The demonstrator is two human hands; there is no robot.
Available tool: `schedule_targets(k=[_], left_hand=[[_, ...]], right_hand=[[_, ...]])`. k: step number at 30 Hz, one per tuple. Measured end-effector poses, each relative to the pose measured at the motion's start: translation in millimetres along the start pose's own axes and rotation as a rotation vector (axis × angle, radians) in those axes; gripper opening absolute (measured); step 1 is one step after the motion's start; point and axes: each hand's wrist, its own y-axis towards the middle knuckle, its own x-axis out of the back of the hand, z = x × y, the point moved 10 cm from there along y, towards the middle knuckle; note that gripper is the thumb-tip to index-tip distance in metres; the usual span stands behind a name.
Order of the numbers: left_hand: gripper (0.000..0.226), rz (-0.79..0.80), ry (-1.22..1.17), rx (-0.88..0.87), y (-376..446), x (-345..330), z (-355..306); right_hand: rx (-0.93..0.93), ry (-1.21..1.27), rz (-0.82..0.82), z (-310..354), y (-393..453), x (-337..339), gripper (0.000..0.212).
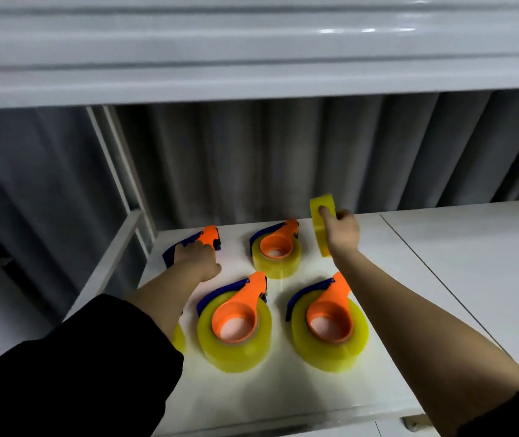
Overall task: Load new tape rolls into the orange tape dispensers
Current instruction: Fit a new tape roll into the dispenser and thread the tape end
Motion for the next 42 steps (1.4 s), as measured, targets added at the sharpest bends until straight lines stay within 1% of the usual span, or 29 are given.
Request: schedule_targets(k=[2,5,7,8,9,10,11,12,14,17,19,21,23,24,26,28,29,32,34,39,40,42], left_hand=[[0.043,0.004,-0.04,-0.001,4.2,-5.4,2.1],[0.052,-0.027,-0.138,-0.008,7.7,-10.7,3.2],[0.041,-0.035,-0.204,-0.016,9.2,-16.8,0.5],[0.039,-0.045,-0.272,0.001,10.8,-20.5,1.0],[0.042,-0.065,-0.367,0.026,12.5,-22.4,2.2],[0.046,-0.115,-0.467,0.046,14.1,-20.7,3.5],[0.045,-0.179,-0.526,0.061,15.8,-17.7,4.7],[0.04,-0.243,-0.544,0.075,17.7,-14.3,5.7],[0.035,-0.301,-0.602,0.118,18.8,-11.8,11.1],[0.034,-0.328,-0.717,0.141,20.0,-4.9,20.0],[0.025,-0.294,-0.812,0.123,22.5,2.4,23.4],[0.024,-0.249,-0.985,0.1,21.7,12.0,22.1],[0.028,-0.276,-1.201,0.05,18.4,31.3,16.9],[0.024,-0.305,-1.314,0.048,15.9,40.0,16.2],[0.018,-0.336,-1.524,0.052,6.6,55.4,12.7],[0.025,-0.33,-1.638,0.058,-6.2,68.7,5.5],[0.024,-0.338,-1.676,0.035,-15.6,77.1,1.4],[0.028,-0.375,-1.759,-0.03,-39.7,93.4,-9.5],[0.028,-0.394,-1.777,-0.049,-54.6,96.5,-13.8],[0.023,-0.414,-1.695,-0.085,-79.4,93.3,-27.4],[0.021,-0.418,-1.662,-0.1,-83.0,93.5,-31.9],[0.027,-0.412,-1.599,-0.153,-88.2,95.2,-43.7]], right_hand=[[0.011,-0.003,-0.017,0.0,-2.8,1.3,0.038],[0.022,-0.04,-0.033,0.7,-6.2,5.0,0.047],[0.028,-0.043,-0.033,0.8,-7.3,5.6,0.046],[0.029,-0.043,-0.028,-0.2,-7.6,5.3,0.046],[0.034,-0.042,-0.021,0.4,-8.1,5.0,0.046],[0.036,-0.038,-0.014,0.6,-8.2,4.6,0.046],[0.038,-0.034,-0.007,1.5,-8.6,4.5,0.046],[0.038,-0.03,0.001,3.0,-8.7,4.3,0.048],[0.045,-0.019,0.032,8.0,-9.3,1.8,0.052],[0.047,0.023,0.077,20.0,-11.7,-4.9,0.055],[0.033,0.076,0.104,27.7,-13.0,-11.5,0.052],[0.016,0.146,0.139,35.8,-16.2,-19.2,0.042],[-0.018,0.218,0.175,42.5,-20.7,-26.4,0.032],[-0.04,0.248,0.203,45.4,-24.8,-30.3,0.031],[-0.081,0.312,0.263,50.0,-33.3,-38.9,0.039],[-0.097,0.347,0.304,53.6,-40.7,-45.9,0.049],[-0.088,0.35,0.313,55.2,-43.8,-48.6,0.052],[-0.08,0.348,0.325,52.7,-51.8,-51.9,0.053],[-0.065,0.352,0.333,52.6,-57.5,-48.9,0.045],[-0.007,0.399,0.366,56.7,-72.9,-39.4,0.031],[-0.03,0.436,0.392,54.5,-76.0,-40.8,0.036],[-0.104,0.533,0.45,50.5,-82.8,-45.6,0.052]])
